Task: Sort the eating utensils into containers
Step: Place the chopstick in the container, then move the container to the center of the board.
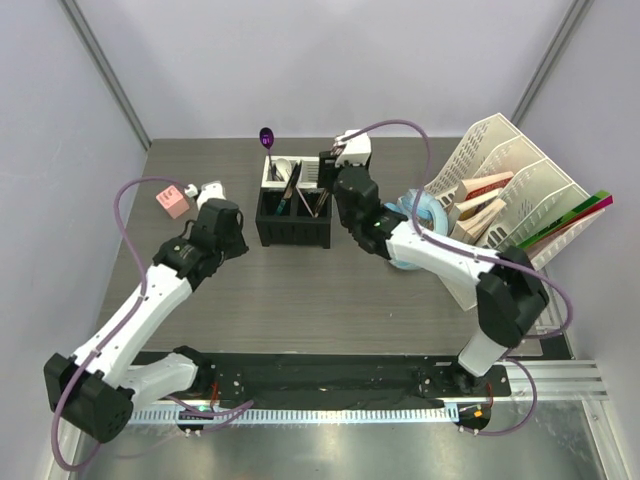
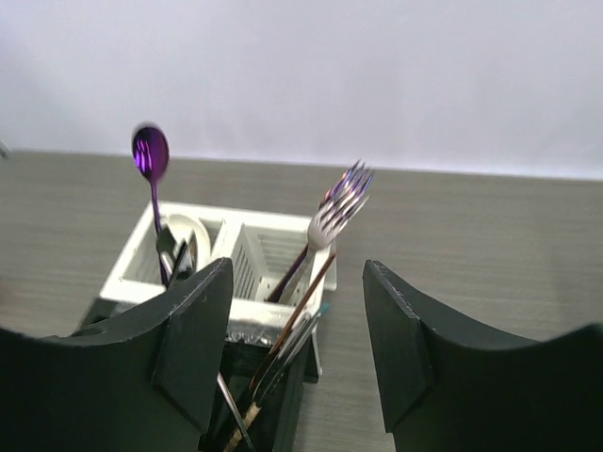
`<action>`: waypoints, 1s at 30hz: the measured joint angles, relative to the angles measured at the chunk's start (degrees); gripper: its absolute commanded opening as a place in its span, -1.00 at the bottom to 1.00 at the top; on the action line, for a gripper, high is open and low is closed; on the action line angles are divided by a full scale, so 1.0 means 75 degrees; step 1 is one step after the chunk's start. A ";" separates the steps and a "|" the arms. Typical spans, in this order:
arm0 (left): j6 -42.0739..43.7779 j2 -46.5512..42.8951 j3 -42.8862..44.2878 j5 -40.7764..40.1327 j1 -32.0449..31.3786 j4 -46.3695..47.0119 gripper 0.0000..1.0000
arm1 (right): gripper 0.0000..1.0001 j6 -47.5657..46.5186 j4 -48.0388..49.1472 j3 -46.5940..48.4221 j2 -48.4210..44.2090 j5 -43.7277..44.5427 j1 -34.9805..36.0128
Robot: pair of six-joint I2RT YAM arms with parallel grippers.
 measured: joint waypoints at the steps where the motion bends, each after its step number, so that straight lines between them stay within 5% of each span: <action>1: 0.0044 0.0195 0.0032 -0.0041 0.0000 0.0134 -0.37 | 0.27 -0.0029 -0.0175 0.0082 -0.0239 0.0020 0.0000; 11: 0.0656 0.2279 0.1804 -0.0119 0.0469 0.0959 -0.17 | 0.28 0.0551 -0.2538 0.0458 -0.2530 0.0979 -0.0085; 17: 0.0848 0.4071 0.3357 0.0851 0.0912 0.1265 -0.40 | 0.29 0.1023 -0.3893 0.0207 -0.3587 0.1212 -0.0192; 21: 0.0933 0.5418 0.4092 0.1652 0.0970 0.1262 -0.39 | 0.28 0.1218 -0.4584 0.0166 -0.3835 0.1288 -0.0274; 30: 0.0968 0.5665 0.4138 0.1740 0.0903 0.1128 -0.40 | 0.29 0.1387 -0.5455 -0.0152 -0.4261 0.1297 -0.0708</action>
